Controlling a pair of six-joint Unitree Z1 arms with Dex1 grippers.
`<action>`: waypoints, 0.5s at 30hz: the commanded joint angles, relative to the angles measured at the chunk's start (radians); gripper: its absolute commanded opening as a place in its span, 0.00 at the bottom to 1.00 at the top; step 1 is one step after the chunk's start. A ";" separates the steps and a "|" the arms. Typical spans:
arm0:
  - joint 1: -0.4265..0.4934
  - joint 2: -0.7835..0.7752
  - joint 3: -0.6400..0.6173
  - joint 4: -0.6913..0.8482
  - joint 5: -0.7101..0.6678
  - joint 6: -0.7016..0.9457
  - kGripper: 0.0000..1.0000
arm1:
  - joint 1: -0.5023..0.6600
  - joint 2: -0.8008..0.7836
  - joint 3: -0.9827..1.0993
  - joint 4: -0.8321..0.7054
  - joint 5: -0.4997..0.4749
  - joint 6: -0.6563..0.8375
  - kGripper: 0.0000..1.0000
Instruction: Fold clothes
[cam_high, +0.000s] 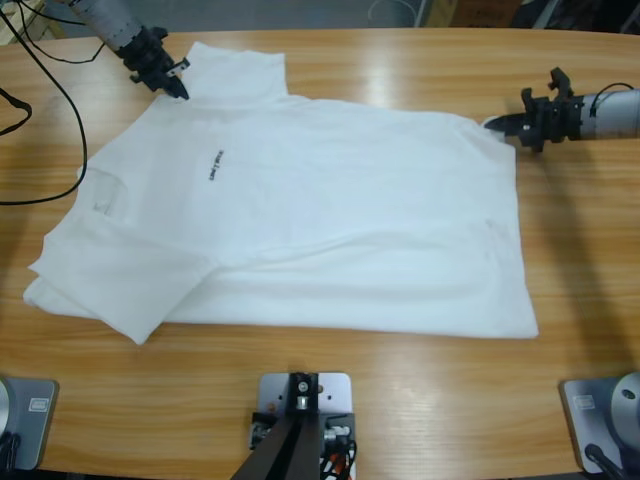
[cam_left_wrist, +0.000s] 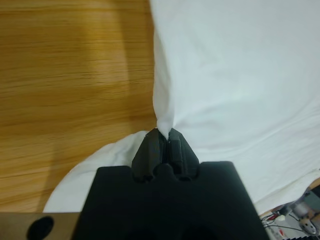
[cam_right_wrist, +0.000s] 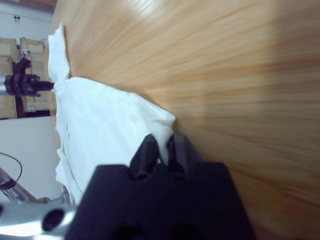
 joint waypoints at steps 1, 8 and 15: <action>0.028 0.071 -0.174 0.072 -0.017 0.054 0.00 | 0.011 0.007 0.026 0.015 0.034 -0.026 0.00; 0.109 0.050 -0.318 0.193 -0.072 0.112 0.00 | 0.010 -0.052 0.015 0.074 0.049 -0.030 0.00; 0.136 -0.034 -0.307 0.199 -0.145 0.141 0.00 | 0.010 -0.148 -0.033 0.196 0.060 -0.051 0.00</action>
